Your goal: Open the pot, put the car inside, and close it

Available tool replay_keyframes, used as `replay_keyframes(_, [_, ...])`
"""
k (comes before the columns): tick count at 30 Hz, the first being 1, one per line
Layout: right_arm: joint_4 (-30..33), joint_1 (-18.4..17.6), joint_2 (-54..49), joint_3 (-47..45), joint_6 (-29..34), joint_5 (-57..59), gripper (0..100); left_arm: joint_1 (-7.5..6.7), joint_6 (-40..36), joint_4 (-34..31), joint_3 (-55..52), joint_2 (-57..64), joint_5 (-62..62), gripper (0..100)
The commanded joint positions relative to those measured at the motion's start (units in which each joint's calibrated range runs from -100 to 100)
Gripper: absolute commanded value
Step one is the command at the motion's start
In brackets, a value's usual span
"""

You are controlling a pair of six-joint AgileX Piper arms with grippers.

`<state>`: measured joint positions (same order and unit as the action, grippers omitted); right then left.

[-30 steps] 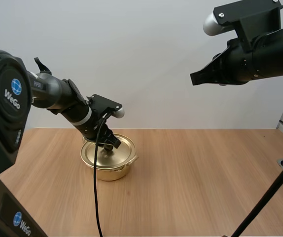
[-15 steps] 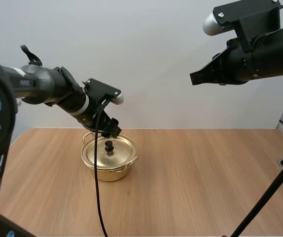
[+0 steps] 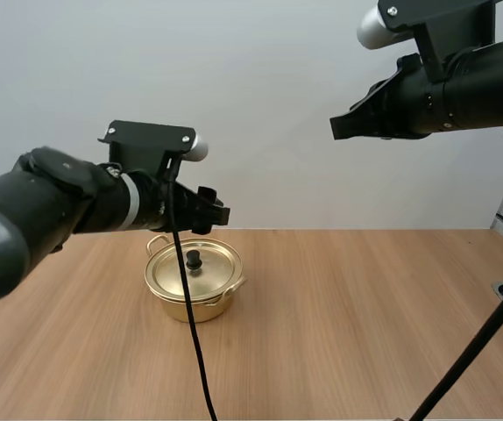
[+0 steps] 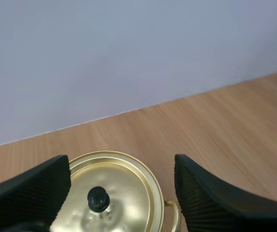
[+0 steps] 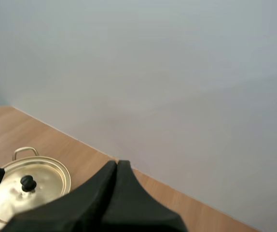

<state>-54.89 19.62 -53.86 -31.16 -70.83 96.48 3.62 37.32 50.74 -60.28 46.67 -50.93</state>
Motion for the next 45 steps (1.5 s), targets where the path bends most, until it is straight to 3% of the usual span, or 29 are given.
replay_keyframes(1, [-0.9,0.0,0.0,-0.1,-0.2,-0.1,0,0.8,-10.3,-8.2,-5.2,46.3,4.5,100])
replay_keyframes(5, [-1.5,0.0,0.0,-0.1,-1.5,-0.1,0,0.56,-12.0,-9.1,-8.9,51.3,6.0,100])
replay_keyframes(9, [-1.5,0.0,0.0,-0.1,-1.5,-0.1,0,0.74,-14.5,-16.6,-15.2,51.0,10.9,100])
replay_keyframes(13, [-1.6,0.0,0.0,-0.7,-1.6,-0.1,0,-1.08,-18.5,-20.8,-22.4,51.5,18.5,100])
replay_keyframes(18, [-4.0,0.0,-1.3,-8.6,-5.3,-0.1,0,-3.87,-21.6,-30.5,-27.6,53.3,19.7,100])
replay_keyframes(21, [-4.0,0.0,-2.7,-15.4,-8.6,-0.1,0,-4.57,-35.5,-40.7,-30.9,53.3,20.1,100])
replay_keyframes(25, [-3.6,0.0,-5.0,-22.8,-11.3,-0.1,0,-4.57,-57.6,-58.3,-34.0,53.3,19.7,100])
replay_keyframes(27, [-3.3,0.0,-6.4,-25.8,-11.6,-0.1,0,-4.57,-66.3,-64.1,-35.0,53.3,15.5,100])
replay_keyframes(35, [-2.0,0.0,-11.3,-30.4,-9.6,-0.1,0,-4.73,-69.3,-65.3,-35.3,53.3,13.6,100])
replay_keyframes(45, [3.3,0.0,-11.3,-31.0,4.5,-0.1,0,-4.73,-70.6,-59.7,-39.7,53.3,14.2,100])
